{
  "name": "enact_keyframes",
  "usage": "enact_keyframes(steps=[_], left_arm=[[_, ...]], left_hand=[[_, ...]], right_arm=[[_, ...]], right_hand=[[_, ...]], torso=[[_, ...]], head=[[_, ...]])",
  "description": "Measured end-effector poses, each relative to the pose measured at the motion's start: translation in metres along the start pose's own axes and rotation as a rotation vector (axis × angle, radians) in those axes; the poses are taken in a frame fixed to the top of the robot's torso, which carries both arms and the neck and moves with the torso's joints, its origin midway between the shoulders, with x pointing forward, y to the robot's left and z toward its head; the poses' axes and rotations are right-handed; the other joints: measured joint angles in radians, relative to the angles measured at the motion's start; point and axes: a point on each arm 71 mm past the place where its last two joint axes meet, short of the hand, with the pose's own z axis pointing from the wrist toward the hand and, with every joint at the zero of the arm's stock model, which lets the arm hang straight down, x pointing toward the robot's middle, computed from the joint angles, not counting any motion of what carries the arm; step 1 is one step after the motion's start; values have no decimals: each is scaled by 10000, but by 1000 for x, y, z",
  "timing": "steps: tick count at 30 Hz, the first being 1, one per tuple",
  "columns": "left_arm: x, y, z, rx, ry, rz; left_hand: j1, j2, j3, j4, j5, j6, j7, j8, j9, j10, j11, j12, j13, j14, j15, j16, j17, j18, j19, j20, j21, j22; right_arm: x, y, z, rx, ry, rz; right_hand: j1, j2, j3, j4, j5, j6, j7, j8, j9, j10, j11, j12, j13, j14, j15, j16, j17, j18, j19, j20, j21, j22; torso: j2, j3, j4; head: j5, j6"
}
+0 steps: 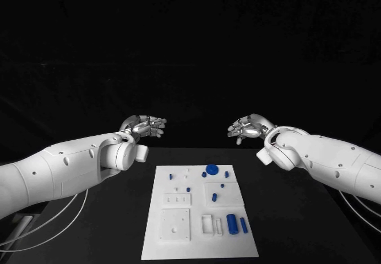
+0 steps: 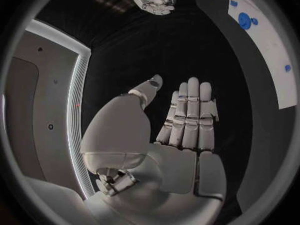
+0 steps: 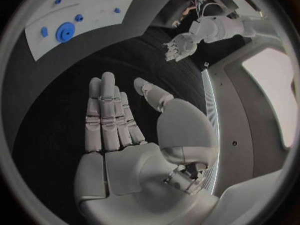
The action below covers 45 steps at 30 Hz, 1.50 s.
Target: Assemble the parts on the task board
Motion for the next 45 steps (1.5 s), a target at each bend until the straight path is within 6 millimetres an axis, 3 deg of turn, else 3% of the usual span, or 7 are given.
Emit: enact_keyframes(steps=[2, 5, 8, 13, 18, 30, 45], left_arm=[[1, 0, -5, 8, 166, -59], [3, 0, -13, 22, 436, -148], [7, -1, -22, 48, 702, -210], [14, -2, -31, 114, 1086, -249], [18, -6, -38, 238, 1350, -261], [23, -8, -47, 315, 1632, -293], [28, -17, -55, 491, 1915, -310]], left_hand=[[-27, 27, 77, -191, 0, 151, -37, -112, -67, 98, -43, -17, -63, 252, -199, 334, 257, 0, 190, -188, 484, 0], [-58, 58, 143, -455, 0, 261, -48, -223, -128, 211, -72, -91, -137, 508, -366, 774, 577, -9, 374, -386, 1085, 0], [-86, 86, 200, -696, 0, 341, -54, -327, -163, 295, -128, -181, -187, 630, -486, 1208, 862, -33, 453, -544, 1609, 0], [-118, 54, 342, -1168, 0, 392, -73, -469, -175, 380, -184, -232, -199, 650, -506, 1736, 1169, -95, 387, -615, 2237, 0], [-140, 31, 363, -1190, 0, 392, -73, -468, -175, 405, -165, -232, -208, 650, -507, 1767, 1189, -96, 368, -633, 2278, -1], [-219, -47, 501, -1327, 0, 428, -37, -524, -174, 406, -166, -301, -216, 467, -506, 1767, 1177, -97, 170, -647, 2356, -2], [-272, -100, 528, -1354, -1, 428, -37, -524, -173, 419, -181, -301, -215, 467, -506, 1767, 1178, -97, 171, -643, 2394, -4]], right_arm=[[3, 3, 1, -217, 13, -705], [8, 7, 3, -528, 88, -1661], [13, 11, 5, -835, 192, -2592], [24, 13, 8, -1221, 394, -3879], [37, 17, 11, -1680, 601, -5188], [61, 22, 13, -2368, 965, -7430], [72, 15, 12, -2435, 1135, -8539]], right_hand=[[202, -104, -56, -55, 0, 131, -39, 45, -7, 189, -188, 0, 2, 1279, -272, 1272, 826, -134, 1581, -657, 974, 369], [342, -166, -98, -65, 127, 301, -108, 45, -79, 353, -336, -17, 2, 1668, -439, 3048, 2109, -182, 2616, -1270, 2018, 529], [368, -140, -100, -67, 158, 397, -99, -12, -142, 437, -323, -173, -2, 1356, -439, 4292, 2983, -224, 2667, -1305, 2893, 531], [432, -204, -70, -97, 274, 447, -123, -50, -153, 504, -324, -288, -27, 1262, -436, 4868, 3216, -317, 2610, -1362, 3529, 531], [460, -233, -69, -97, 274, 447, -123, -50, -156, 504, -324, -288, -27, 1240, -415, 4887, 3216, -344, 2622, -1379, 3564, 530], [829, -602, 55, -110, 232, 505, -305, -106, -197, 376, -197, -472, -161, 1195, -370, 5188, 3166, -386, 2602, -1426, 3802, 529], [908, -681, 55, -110, 232, 568, -368, -105, -196, 376, -198, -472, -160, 1192, -366, 5349, 3102, -388, 2646, -1390, 3837, 527]], torso=[[76, -3, 22], [202, -6, 60], [346, -6, 108], [615, -11, 216], [844, -35, 323], [1355, -98, 578], [1741, -107, 690]], head=[[-12, 24], [-42, 58], [-86, 111], [-152, 211], [-206, 293], [-329, 493], [-386, 545]])
